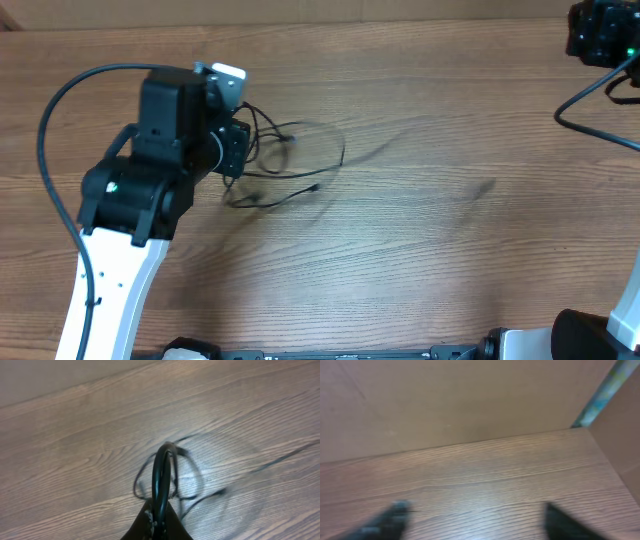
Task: Untangle cables
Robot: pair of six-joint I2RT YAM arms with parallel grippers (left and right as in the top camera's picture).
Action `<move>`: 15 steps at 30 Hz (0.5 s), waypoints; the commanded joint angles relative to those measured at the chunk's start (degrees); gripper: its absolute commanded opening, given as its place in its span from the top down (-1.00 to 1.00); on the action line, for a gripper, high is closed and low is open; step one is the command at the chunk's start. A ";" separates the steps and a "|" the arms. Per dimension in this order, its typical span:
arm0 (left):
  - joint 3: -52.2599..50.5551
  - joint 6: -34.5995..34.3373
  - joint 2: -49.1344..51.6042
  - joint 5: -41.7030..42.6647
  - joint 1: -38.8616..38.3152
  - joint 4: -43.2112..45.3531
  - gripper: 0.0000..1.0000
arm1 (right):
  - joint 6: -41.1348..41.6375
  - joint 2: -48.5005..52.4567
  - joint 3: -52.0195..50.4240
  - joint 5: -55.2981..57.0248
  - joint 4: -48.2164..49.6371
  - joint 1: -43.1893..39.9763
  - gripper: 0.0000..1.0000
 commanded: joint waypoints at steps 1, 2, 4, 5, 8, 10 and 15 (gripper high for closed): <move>-0.11 1.73 -0.81 3.28 -0.15 0.00 0.91 | 0.96 -0.33 1.05 -9.73 0.20 0.39 -1.00; -0.11 1.70 -0.79 3.50 -0.17 0.00 0.92 | 0.76 -0.33 1.05 -12.31 0.20 0.74 -0.99; -0.11 1.70 -0.79 5.44 -0.15 0.37 0.92 | 0.55 -0.33 1.05 -16.44 0.11 1.62 -1.00; -0.11 1.70 -0.79 6.60 -0.15 0.81 0.91 | 0.55 -0.33 1.05 -17.62 -0.07 2.16 -1.00; 0.46 1.70 -0.79 9.31 -0.17 2.19 0.91 | 0.55 -0.33 1.01 -18.36 -1.55 4.13 -1.00; 1.73 1.70 -0.79 10.21 -0.17 2.47 0.92 | 0.55 0.00 1.01 -18.43 -2.69 5.29 -1.00; 7.67 1.70 -0.59 10.80 -0.17 2.43 0.91 | 0.52 2.01 1.01 -21.73 -6.16 7.43 -1.00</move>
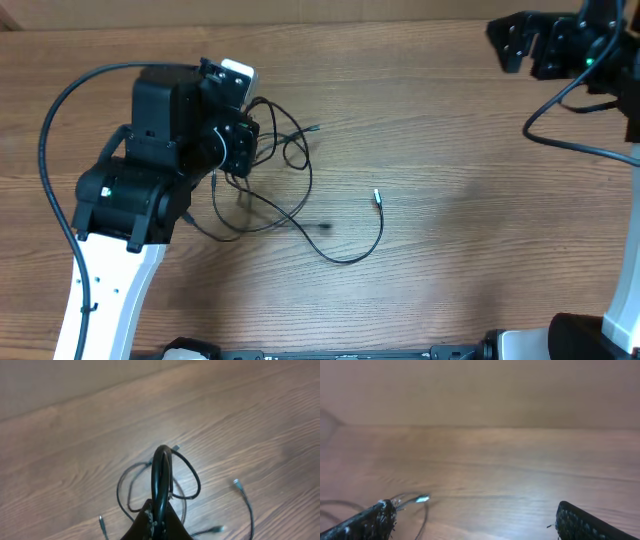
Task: Untangle cables
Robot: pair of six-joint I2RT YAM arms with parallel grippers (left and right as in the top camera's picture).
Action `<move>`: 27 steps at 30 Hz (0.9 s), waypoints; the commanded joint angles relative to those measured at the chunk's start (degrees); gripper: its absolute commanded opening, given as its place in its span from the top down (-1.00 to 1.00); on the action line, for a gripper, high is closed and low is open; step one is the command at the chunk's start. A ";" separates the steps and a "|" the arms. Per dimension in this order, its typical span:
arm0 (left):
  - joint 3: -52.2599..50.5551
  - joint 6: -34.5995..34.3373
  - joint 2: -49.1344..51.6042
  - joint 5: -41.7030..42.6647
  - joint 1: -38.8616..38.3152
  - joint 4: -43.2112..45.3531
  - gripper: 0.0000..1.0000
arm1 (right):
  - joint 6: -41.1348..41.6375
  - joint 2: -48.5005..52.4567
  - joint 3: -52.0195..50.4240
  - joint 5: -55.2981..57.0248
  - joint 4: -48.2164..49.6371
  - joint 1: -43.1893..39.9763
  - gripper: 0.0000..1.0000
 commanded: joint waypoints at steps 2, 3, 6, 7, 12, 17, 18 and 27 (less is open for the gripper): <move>8.68 0.63 0.35 2.21 -0.09 0.28 0.92 | -1.84 2.93 1.01 -8.61 -2.84 1.88 -1.00; 10.27 0.66 0.85 2.23 -0.09 0.04 0.92 | -3.23 3.56 1.01 -10.73 -3.89 2.49 -1.00; 15.26 0.66 3.13 2.21 -0.09 -0.35 0.92 | -6.29 5.01 1.01 -13.70 -6.60 5.55 -1.00; 16.41 0.66 3.78 2.21 -0.07 -0.42 0.92 | -7.04 5.22 1.01 -13.75 -7.04 6.34 -1.00; 23.21 0.61 8.41 5.07 -0.09 -0.57 0.92 | -10.43 6.99 1.01 -13.70 -8.41 12.90 -1.00; 28.00 -2.08 12.66 4.74 -0.09 -0.57 0.91 | -12.79 8.26 1.01 -13.75 -8.57 18.40 -1.00; 28.52 -3.41 13.51 3.87 -0.07 -0.52 0.91 | -13.29 8.31 1.01 -13.75 -8.57 19.34 -1.00; 28.83 -21.62 19.96 -1.16 -1.36 -0.48 0.92 | -17.68 8.83 1.01 -13.75 -7.39 25.24 -1.00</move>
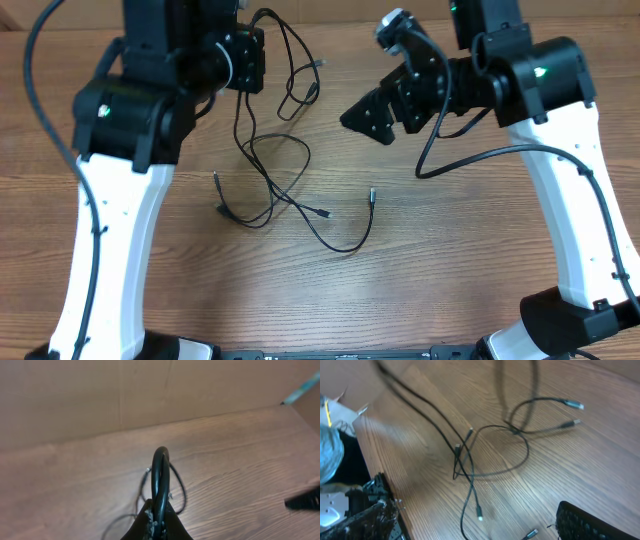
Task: Untangle cables
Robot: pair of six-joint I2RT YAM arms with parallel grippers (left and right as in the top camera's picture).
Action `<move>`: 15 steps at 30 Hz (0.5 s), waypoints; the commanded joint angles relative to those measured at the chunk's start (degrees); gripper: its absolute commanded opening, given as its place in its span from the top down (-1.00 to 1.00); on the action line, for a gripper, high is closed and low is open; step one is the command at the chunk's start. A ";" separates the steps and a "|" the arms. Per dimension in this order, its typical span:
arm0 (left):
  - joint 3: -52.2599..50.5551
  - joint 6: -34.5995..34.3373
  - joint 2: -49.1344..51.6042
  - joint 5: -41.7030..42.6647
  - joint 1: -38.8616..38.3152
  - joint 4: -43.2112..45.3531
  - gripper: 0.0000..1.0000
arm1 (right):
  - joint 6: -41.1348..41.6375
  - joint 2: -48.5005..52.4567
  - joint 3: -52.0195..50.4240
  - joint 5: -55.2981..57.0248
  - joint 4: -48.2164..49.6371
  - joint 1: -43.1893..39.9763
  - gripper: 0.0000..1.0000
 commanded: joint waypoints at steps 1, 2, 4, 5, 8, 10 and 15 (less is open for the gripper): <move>1.60 -10.49 1.73 -2.12 -1.68 1.49 0.92 | -2.43 0.68 1.01 -0.50 1.44 1.07 -1.00; 1.62 -12.44 1.97 -3.21 -2.03 2.21 0.92 | -2.40 0.96 1.01 -0.74 2.19 1.27 -1.00; 1.62 -16.65 2.40 -5.29 -2.34 3.61 0.92 | -2.45 1.86 1.01 -3.10 3.93 1.79 -1.00; 1.62 -18.34 2.62 -5.42 -2.32 4.31 0.92 | -2.67 2.43 1.01 -4.87 4.85 1.97 -1.00; 2.40 -21.49 3.30 -5.33 -2.19 5.86 0.92 | -2.64 4.37 1.01 -7.85 7.78 2.80 -0.99; 3.48 -22.75 3.74 -5.38 -2.19 5.97 0.92 | -2.62 5.60 1.01 -8.35 9.40 3.45 -0.99; 4.76 -25.88 4.13 -7.17 -2.16 7.32 0.92 | -2.62 7.72 1.01 -10.49 12.98 5.29 -0.95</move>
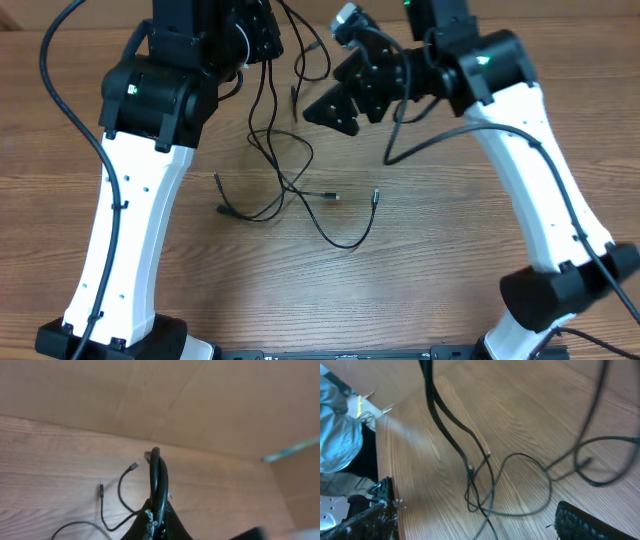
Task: Untangle cables
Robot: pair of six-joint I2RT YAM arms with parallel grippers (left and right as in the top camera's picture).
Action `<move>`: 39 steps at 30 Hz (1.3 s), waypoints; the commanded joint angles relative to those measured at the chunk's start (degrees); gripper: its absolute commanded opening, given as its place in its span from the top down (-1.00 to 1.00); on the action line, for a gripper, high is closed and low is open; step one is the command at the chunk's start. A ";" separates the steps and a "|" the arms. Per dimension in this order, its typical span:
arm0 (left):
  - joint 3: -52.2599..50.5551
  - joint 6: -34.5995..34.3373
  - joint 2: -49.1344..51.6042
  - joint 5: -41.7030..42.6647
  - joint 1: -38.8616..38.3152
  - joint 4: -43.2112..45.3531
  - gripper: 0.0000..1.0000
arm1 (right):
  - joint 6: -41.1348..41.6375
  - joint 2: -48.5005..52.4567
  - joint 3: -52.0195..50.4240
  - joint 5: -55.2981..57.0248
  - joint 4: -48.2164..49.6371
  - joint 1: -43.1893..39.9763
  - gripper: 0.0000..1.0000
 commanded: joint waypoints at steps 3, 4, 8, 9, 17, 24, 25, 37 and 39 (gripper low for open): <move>2.27 -5.40 0.90 -2.25 0.04 2.51 0.92 | -0.48 0.42 1.01 -3.54 3.58 1.97 -0.95; 2.27 -5.55 1.05 -2.23 0.04 3.21 0.92 | -0.48 0.42 1.01 -3.54 4.33 2.21 -0.95; 2.27 -6.51 1.79 -1.68 0.04 4.61 0.92 | -0.48 0.44 1.01 -3.56 6.12 2.95 -0.95; 2.27 -6.78 2.12 -1.03 0.04 4.74 0.92 | -0.48 0.46 1.01 -3.58 6.51 3.15 -0.95; 2.27 -8.87 3.21 0.33 -0.02 5.07 0.92 | -0.50 0.48 1.01 -5.05 8.83 4.50 -0.94; 2.32 -12.87 3.21 0.33 -0.02 5.57 0.92 | -0.48 1.16 0.98 -5.73 10.69 5.22 -0.77; 2.32 -12.87 3.21 0.33 -0.02 5.68 0.92 | -0.48 1.33 0.98 -6.01 10.91 5.29 -0.70; 3.19 -12.76 3.19 0.83 0.81 4.94 0.93 | -0.50 4.44 0.98 -6.23 12.94 5.20 -0.68; 4.52 -12.72 3.19 0.50 1.55 2.69 0.92 | -0.52 4.94 0.98 -5.81 14.03 5.05 -0.68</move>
